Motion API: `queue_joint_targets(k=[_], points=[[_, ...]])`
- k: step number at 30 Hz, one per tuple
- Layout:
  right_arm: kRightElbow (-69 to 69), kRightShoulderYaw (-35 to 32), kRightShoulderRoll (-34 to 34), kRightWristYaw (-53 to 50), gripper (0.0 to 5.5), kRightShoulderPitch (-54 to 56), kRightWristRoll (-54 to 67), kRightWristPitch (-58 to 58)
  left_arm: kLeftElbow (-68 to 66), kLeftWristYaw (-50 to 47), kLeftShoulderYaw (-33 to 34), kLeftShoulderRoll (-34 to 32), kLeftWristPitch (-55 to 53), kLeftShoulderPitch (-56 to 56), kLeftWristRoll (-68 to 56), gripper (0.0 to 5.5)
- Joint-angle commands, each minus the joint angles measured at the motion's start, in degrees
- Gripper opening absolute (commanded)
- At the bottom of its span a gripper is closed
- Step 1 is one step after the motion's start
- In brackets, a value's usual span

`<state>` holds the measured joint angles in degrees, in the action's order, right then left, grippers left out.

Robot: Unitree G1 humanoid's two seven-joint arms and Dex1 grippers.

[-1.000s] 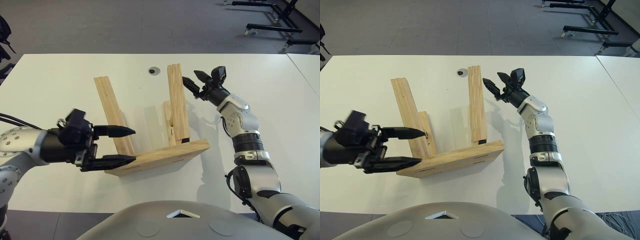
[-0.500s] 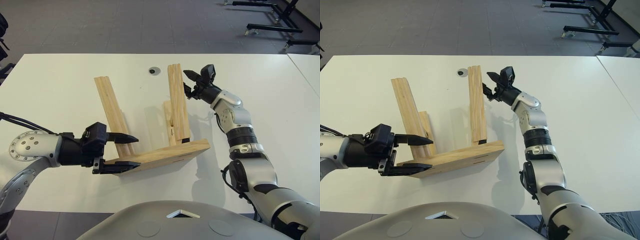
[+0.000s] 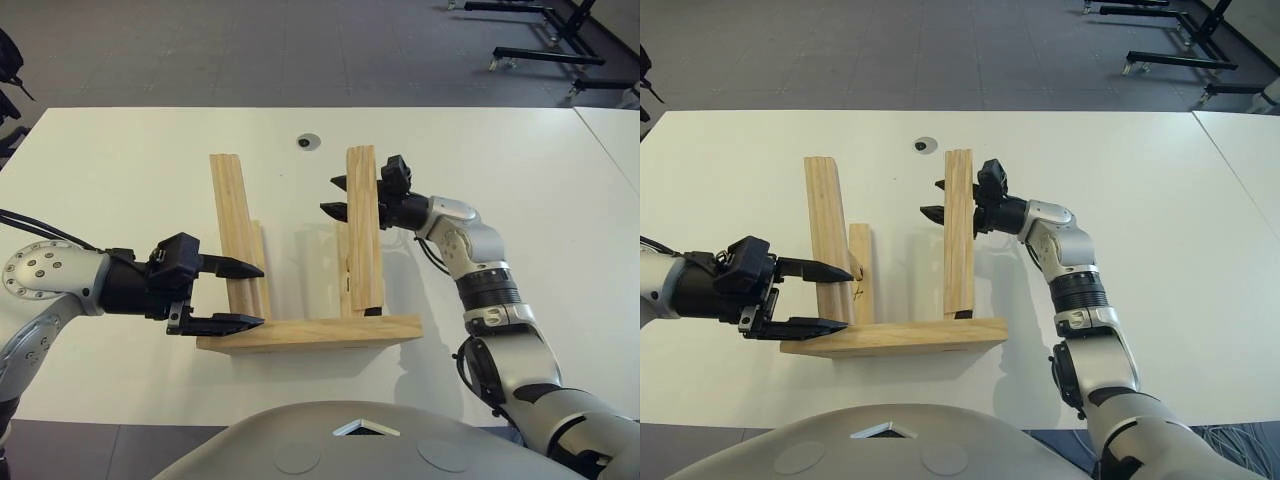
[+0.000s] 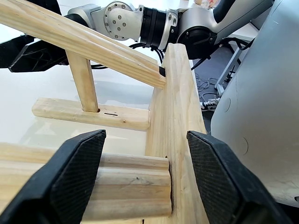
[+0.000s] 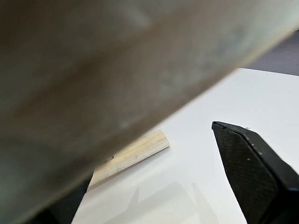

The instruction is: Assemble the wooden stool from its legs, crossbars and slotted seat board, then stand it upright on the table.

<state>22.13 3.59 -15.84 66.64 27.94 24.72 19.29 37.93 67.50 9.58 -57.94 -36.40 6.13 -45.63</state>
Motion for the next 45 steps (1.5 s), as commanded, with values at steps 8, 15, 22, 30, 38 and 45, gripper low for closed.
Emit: queue_joint_targets(k=[8, 15, 22, 30, 38, 45], points=[[-9.39, -0.76, -2.74, -0.83, 4.20, -6.63, 1.93, 3.61, 2.07, -1.75, 1.32, -0.12, 0.57, 2.92, 0.54, 3.19], [-19.89, 0.05, -3.59, -3.02, 4.20, -13.42, 4.51, 8.53, 5.97, 0.33, 2.50, -2.98, 0.45, 7.76, 0.76, 3.19], [-26.29, 0.46, -3.55, -6.52, 4.20, -17.38, 6.81, 11.74, 9.36, 7.97, 9.46, -7.52, 0.25, 13.51, -1.54, 3.19], [-42.89, 2.61, -7.91, -4.72, 4.20, -29.27, 15.98, 19.69, 9.53, 11.09, 14.64, -8.38, -2.52, 15.42, -6.97, 3.19], [-46.43, 6.41, -6.41, -9.19, 4.20, -30.42, 16.65, 19.37, 7.47, 12.61, 15.32, -9.01, -3.63, 14.86, -8.13, 3.19], [-54.84, 11.85, -8.93, -10.67, 4.20, -35.89, 18.62, 21.39, 6.71, 14.84, 19.26, -9.47, -5.72, 15.98, -10.88, 3.19]])
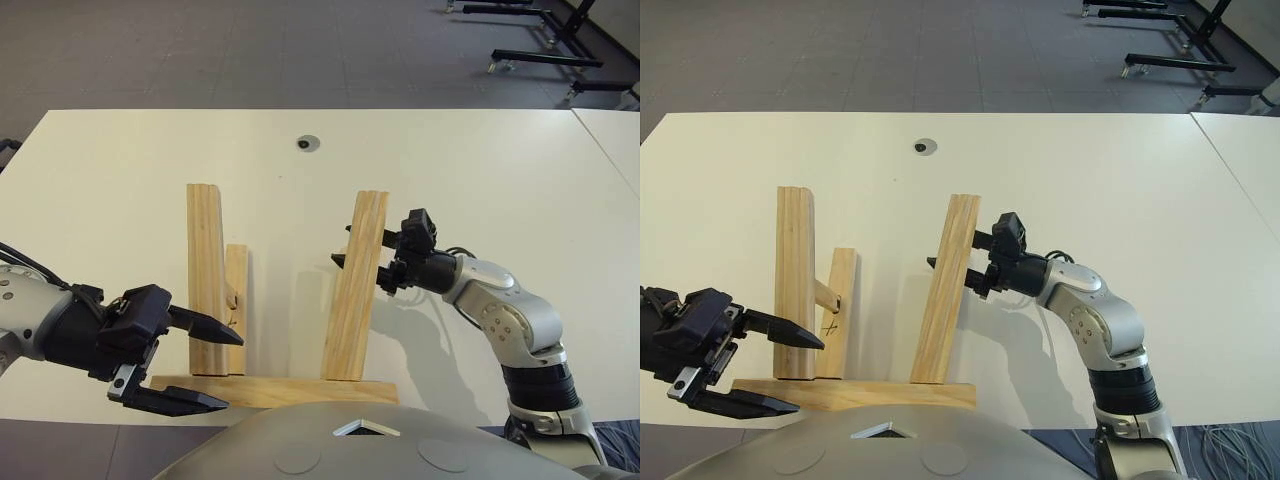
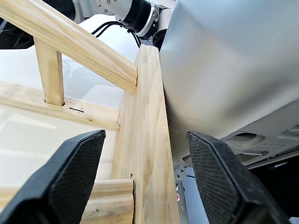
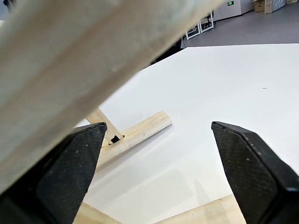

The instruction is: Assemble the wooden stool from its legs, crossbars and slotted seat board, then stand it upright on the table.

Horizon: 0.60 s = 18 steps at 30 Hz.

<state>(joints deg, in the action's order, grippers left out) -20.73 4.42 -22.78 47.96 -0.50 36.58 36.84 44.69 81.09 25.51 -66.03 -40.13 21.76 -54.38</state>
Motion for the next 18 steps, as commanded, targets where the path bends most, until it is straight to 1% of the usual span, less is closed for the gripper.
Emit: queue_joint_targets(k=[1, 6, 8, 10, 12, 14, 16, 18], points=[[-13.67, 11.32, -3.02, 7.58, 4.20, -8.96, 7.36, 4.16, 0.13, 1.35, 4.50, -1.24, -2.75, 0.99, -2.94, 3.19], [-23.64, 13.40, -6.84, 2.86, 4.20, -15.89, 10.85, 5.96, 0.66, 2.26, 11.17, -0.83, -8.12, 4.69, -7.26, 3.19], [-27.34, 14.29, -6.50, -0.67, 4.20, -18.95, 11.27, 5.93, -0.20, 3.51, 12.18, -2.15, -9.95, 4.31, -9.02, 3.19], [-28.67, 13.65, -5.70, -3.99, 4.20, -21.24, 11.41, 4.64, -1.21, 4.84, 11.17, -3.71, -10.67, 3.08, -9.46, 3.19], [-28.99, 11.22, -6.06, -5.89, 4.20, -23.00, 11.78, 2.91, -2.05, 4.72, 10.01, -4.28, -11.12, 1.78, -10.13, 3.19], [-28.74, 6.85, -7.43, -6.16, 4.20, -23.72, 13.65, 1.81, -1.26, 1.89, 9.57, -2.44, -11.23, 1.76, -10.78, 3.19], [-27.35, 3.13, -9.33, -4.46, 4.20, -23.25, 16.17, 1.61, 1.94, -3.18, 11.06, 1.22, -11.47, 3.80, -12.41, 3.19], [-23.87, -1.22, -12.05, -1.54, 4.20, -21.15, 19.35, 2.03, 6.77, -11.65, 13.59, 6.79, -10.80, 7.10, -15.01, 3.19]])
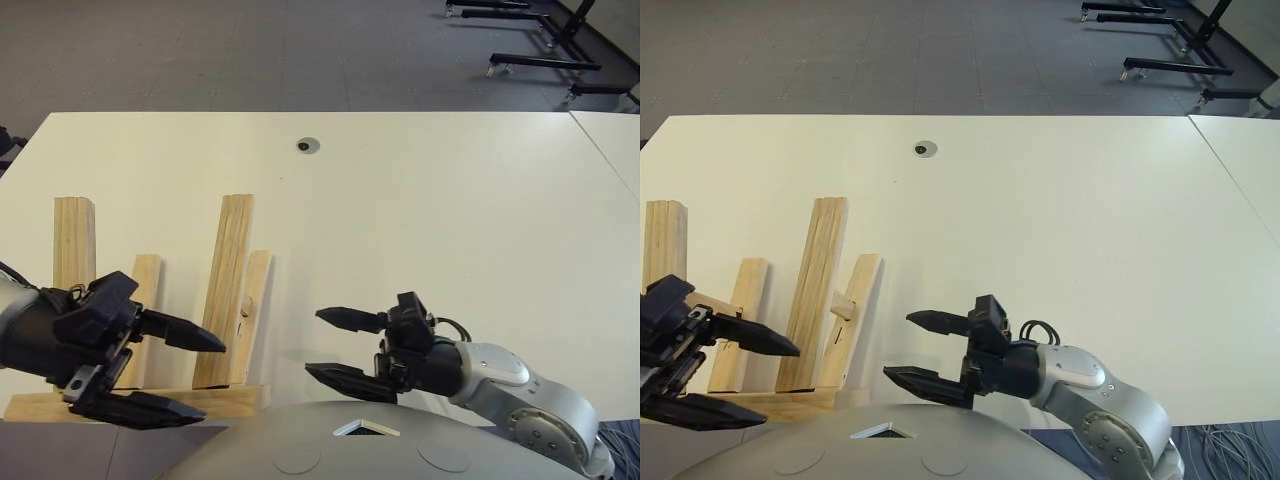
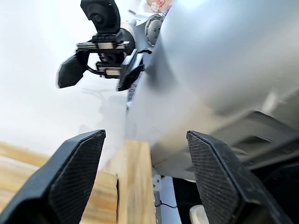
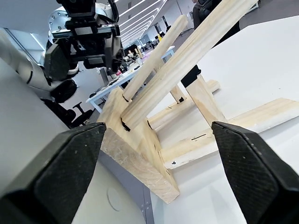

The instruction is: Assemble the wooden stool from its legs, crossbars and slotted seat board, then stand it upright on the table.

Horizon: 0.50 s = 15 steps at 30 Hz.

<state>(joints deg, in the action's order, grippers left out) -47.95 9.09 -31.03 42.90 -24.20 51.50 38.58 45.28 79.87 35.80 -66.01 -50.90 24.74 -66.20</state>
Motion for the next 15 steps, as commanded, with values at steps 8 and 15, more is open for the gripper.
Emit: queue_joint_targets(k=[8, 15], points=[[28.19, -11.75, -12.98, 16.16, 4.20, 24.82, 8.06, 7.70, 14.72, -33.04, 12.61, 25.22, 23.47, 28.98, -6.43, 3.19], [28.92, -12.77, -9.78, 14.50, 4.20, 22.19, 6.05, 6.87, 11.74, -42.35, 23.08, 21.65, 29.39, 28.77, -17.01, 3.19]])
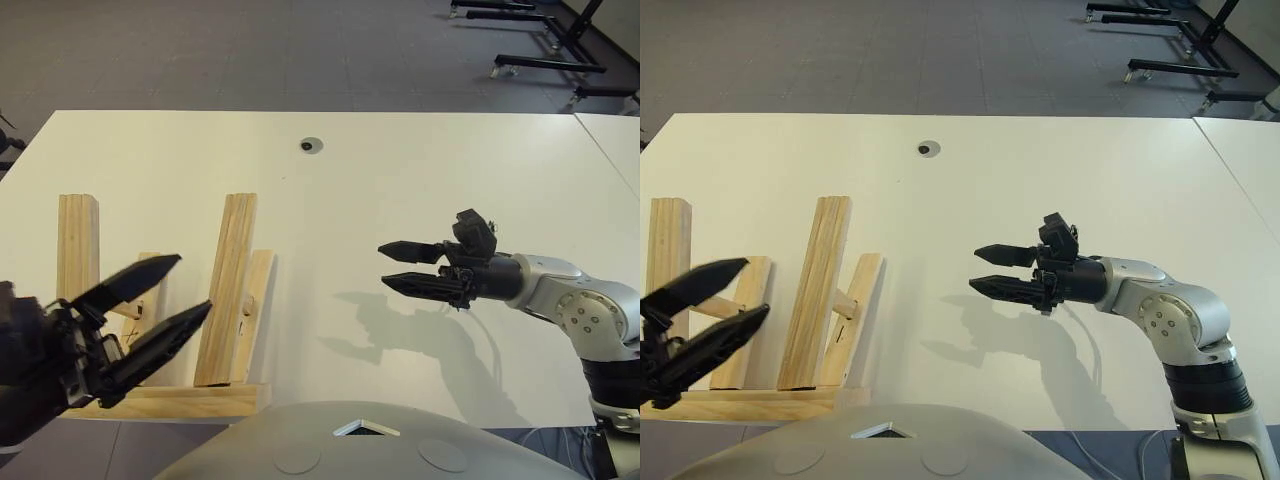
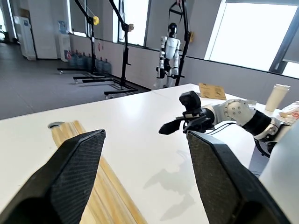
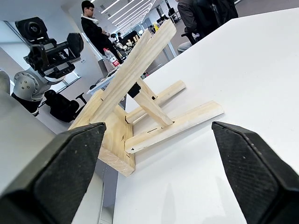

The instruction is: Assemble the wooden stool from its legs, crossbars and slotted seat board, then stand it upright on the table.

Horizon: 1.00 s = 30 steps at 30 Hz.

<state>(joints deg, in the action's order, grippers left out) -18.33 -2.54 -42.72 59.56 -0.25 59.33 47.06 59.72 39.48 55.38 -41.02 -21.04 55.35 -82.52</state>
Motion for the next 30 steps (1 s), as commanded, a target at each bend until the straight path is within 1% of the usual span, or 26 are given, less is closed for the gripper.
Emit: queue_joint_targets(k=[1, 2, 4, 6, 8, 10, 13, 16, 18, 21, 24, 30], points=[[-1.12, -1.48, 3.99, -4.47, 4.20, -2.14, -3.39, -3.76, -5.77, -1.14, 3.70, -4.63, -1.06, -3.12, 2.03, 3.19], [-1.42, -1.81, 6.13, -7.02, 4.20, -2.39, -4.79, -5.71, -8.77, -0.51, 3.33, -5.78, -1.40, -4.63, 5.30, 3.19], [-1.66, -1.58, 10.53, -11.17, 4.20, -2.57, -7.92, -9.96, -15.46, 0.87, -0.26, -7.85, -0.79, -8.53, 14.20, 3.19], [-2.11, -0.45, 14.54, -14.56, 4.20, -2.57, -11.35, -13.85, -23.37, 2.62, -5.06, -9.03, 2.20, -12.50, 25.62, 3.19], [-3.01, 0.38, 17.36, -16.10, 4.20, -2.90, -12.99, -16.29, -31.70, 2.43, -7.95, -8.90, 5.45, -18.28, 33.07, 3.19], [-1.98, 1.29, 19.17, -16.09, 4.20, -2.71, -14.75, -18.53, -39.00, 2.37, -10.22, -8.23, 8.59, -24.20, 38.01, 3.19], [0.46, 2.12, 21.04, -15.52, 4.20, -1.90, -17.12, -21.55, -51.02, 0.28, -11.91, -7.08, 13.49, -31.90, 45.25, 3.19], [2.79, 2.52, 22.11, -14.65, 4.20, -1.05, -18.92, -24.16, -59.08, -1.20, -13.75, -5.00, 16.49, -35.05, 50.50, 3.19], [4.08, 2.56, 22.77, -14.37, 4.20, -0.40, -19.66, -25.48, -65.49, -4.50, -16.47, -2.35, 18.73, -35.93, 55.88, 3.19], [5.86, 2.58, 23.64, -13.82, 4.20, 0.90, -20.57, -26.93, -69.70, -7.23, -21.52, 3.46, 20.53, -34.63, 61.01, 3.19], [7.45, 2.51, 23.94, -13.02, 4.20, 2.70, -21.02, -27.53, -67.79, -9.27, -26.32, 8.67, 19.80, -34.86, 63.03, 3.19], [11.73, 3.05, 24.58, -11.05, 4.20, 6.20, -22.69, -28.97, -64.21, -13.69, -33.22, 13.51, 19.47, -42.20, 65.95, 3.19]])
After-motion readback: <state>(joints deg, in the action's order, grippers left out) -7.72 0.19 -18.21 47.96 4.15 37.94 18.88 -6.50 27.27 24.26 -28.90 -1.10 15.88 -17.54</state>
